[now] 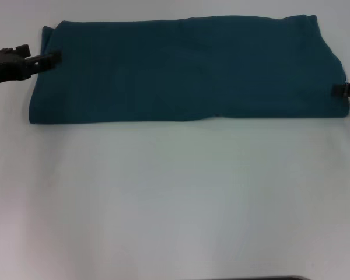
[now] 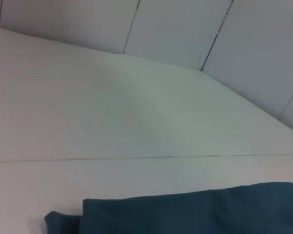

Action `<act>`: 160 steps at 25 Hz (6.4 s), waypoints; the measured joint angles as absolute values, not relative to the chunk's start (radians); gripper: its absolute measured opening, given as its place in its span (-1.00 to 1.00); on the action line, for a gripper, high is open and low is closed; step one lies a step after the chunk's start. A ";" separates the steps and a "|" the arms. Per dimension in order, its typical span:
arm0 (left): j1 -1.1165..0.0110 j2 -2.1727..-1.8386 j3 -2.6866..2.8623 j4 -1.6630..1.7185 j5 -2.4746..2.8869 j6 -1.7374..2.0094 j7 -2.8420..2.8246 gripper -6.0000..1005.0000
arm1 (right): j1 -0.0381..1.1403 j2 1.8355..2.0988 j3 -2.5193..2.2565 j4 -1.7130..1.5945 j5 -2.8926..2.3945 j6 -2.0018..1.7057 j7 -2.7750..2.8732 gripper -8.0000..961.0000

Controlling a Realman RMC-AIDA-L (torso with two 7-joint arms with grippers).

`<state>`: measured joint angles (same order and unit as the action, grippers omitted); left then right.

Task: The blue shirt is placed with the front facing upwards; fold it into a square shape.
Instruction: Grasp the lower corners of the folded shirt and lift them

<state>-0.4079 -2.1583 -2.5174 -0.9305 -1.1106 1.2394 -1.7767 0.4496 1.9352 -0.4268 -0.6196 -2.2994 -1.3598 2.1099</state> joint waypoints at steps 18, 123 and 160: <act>-0.419 -2.158 -2.517 -0.889 -1.111 1.226 -1.750 0.77 | 0.484 1.941 -0.442 -0.596 -2.296 -1.337 2.104 0.71; -0.456 -2.106 -2.465 -0.890 -0.770 1.229 -2.013 -0.38 | 0.484 1.944 -0.416 -0.595 -2.277 -1.336 2.105 -0.96; -0.411 -2.082 -2.507 -0.976 -0.770 1.471 -2.010 -0.99 | 0.378 1.900 -0.388 -0.609 -2.282 -1.510 2.013 -0.96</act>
